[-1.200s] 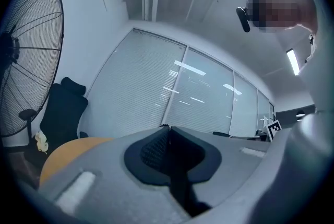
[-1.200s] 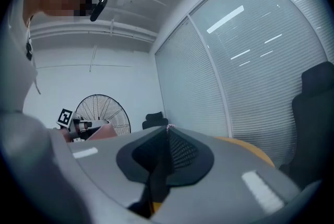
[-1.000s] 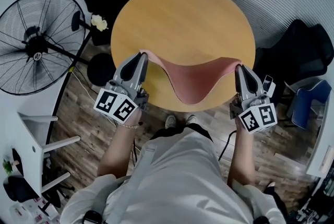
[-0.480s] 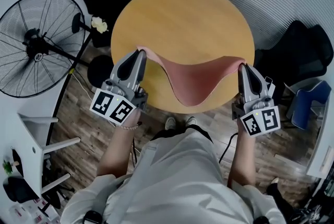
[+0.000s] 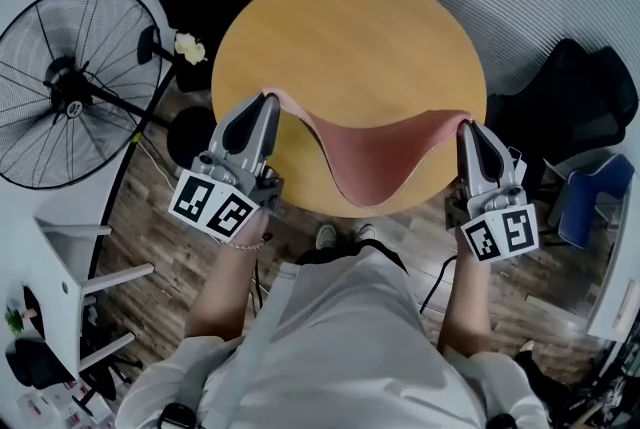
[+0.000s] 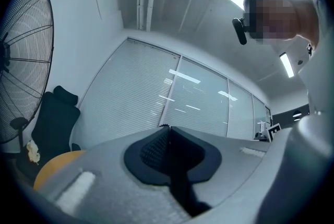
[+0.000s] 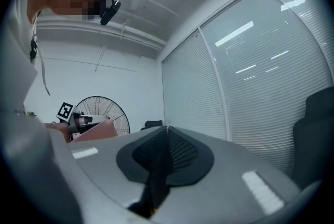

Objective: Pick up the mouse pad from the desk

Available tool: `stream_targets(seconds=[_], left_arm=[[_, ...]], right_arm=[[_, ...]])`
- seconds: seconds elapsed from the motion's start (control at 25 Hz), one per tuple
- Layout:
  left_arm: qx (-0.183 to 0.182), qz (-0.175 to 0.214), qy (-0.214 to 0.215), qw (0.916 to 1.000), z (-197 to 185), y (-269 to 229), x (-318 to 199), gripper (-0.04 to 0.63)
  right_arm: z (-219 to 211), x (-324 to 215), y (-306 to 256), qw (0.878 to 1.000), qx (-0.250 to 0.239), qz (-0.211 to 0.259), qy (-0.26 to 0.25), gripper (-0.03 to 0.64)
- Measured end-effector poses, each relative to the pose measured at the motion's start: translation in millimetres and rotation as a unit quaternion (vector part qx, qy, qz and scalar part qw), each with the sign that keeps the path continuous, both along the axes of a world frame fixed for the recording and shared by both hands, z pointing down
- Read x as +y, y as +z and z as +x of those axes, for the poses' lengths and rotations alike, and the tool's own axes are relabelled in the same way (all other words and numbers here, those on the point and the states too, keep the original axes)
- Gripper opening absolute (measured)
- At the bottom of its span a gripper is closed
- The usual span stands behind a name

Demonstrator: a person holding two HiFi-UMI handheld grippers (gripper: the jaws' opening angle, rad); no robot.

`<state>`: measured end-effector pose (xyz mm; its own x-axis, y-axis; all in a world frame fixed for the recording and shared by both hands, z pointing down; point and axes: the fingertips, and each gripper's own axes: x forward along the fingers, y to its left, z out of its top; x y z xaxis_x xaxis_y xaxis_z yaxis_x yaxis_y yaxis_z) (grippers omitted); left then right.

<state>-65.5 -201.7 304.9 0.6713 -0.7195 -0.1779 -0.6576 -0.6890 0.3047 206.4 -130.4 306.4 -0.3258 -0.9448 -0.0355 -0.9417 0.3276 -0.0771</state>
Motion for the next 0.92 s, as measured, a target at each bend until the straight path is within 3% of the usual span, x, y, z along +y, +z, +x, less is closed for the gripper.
stream_targets(seconds=[0.92], left_arm=[[0.003,-0.004,0.000,1.0000,16,-2,1,0.014]], right_arm=[[16,1,-4,1.000,-0.001,0.000,0.001,0.012]])
